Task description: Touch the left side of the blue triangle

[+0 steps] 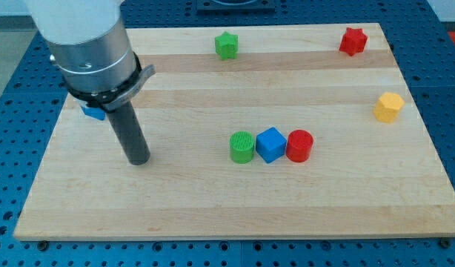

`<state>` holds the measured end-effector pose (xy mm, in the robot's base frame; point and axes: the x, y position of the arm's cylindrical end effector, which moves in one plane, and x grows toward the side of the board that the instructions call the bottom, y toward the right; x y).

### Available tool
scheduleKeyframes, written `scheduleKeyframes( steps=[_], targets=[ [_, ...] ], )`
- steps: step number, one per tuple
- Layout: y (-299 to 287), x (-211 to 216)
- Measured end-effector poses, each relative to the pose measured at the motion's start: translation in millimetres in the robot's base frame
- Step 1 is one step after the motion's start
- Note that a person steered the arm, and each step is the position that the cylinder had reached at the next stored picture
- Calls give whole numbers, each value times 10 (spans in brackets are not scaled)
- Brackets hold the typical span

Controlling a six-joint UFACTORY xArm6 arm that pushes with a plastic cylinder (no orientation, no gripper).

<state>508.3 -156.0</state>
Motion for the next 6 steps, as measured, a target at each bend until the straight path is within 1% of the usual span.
scheduleKeyframes(
  steps=[4, 6],
  targets=[
    [-588, -34],
    [-690, -211]
  ],
)
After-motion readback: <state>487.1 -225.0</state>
